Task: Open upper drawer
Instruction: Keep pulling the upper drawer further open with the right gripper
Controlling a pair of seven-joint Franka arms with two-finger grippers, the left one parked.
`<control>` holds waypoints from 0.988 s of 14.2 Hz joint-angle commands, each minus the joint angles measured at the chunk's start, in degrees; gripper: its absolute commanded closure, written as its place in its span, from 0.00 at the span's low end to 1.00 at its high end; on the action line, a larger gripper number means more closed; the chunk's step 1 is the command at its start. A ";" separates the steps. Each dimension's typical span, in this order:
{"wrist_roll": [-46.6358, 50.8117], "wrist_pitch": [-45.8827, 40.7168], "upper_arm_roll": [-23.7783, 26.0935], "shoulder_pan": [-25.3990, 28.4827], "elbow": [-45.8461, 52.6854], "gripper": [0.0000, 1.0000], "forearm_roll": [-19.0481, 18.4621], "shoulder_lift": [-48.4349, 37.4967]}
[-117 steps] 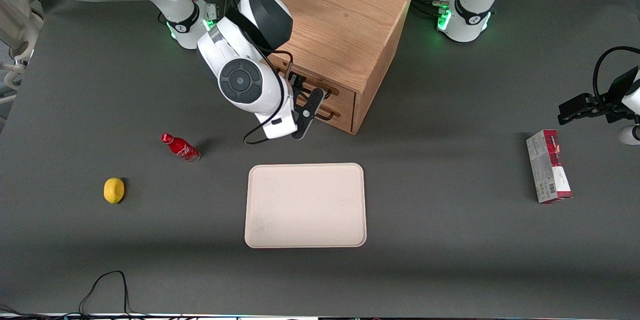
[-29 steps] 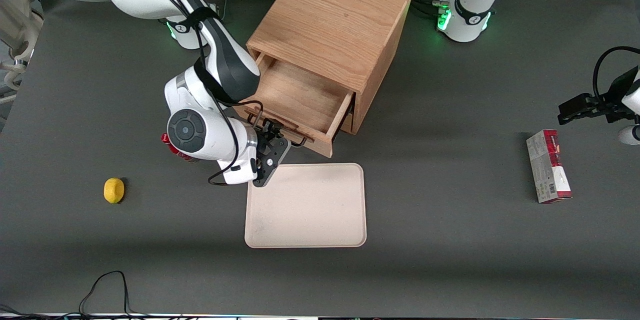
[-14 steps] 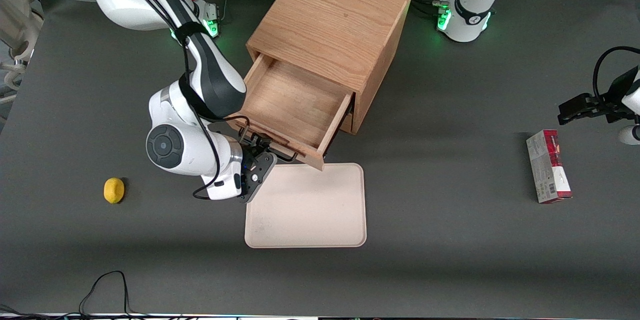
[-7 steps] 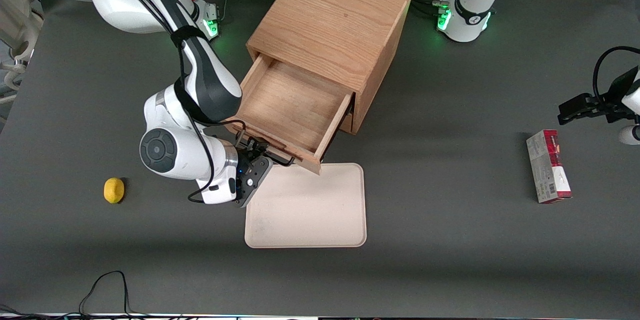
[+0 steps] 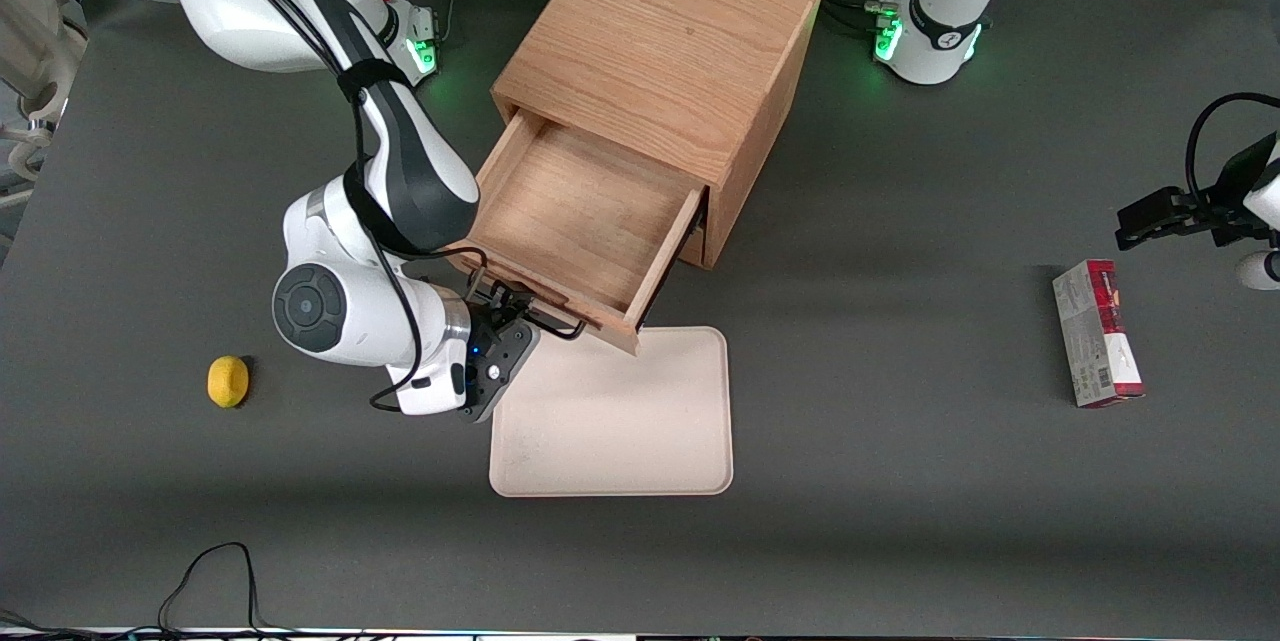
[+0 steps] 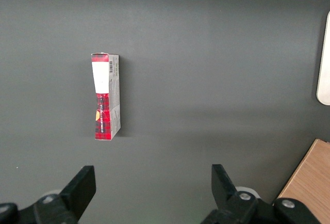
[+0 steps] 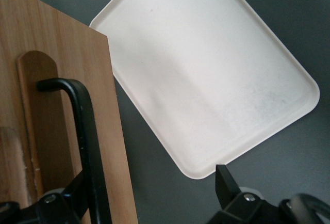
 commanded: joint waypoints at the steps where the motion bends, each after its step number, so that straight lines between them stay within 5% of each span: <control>1: -1.85 0.02 0.22 -1.19 3.39 0.00 0.95 2.08; 14: -2.20 0.02 0.48 -2.68 4.63 0.00 1.04 2.52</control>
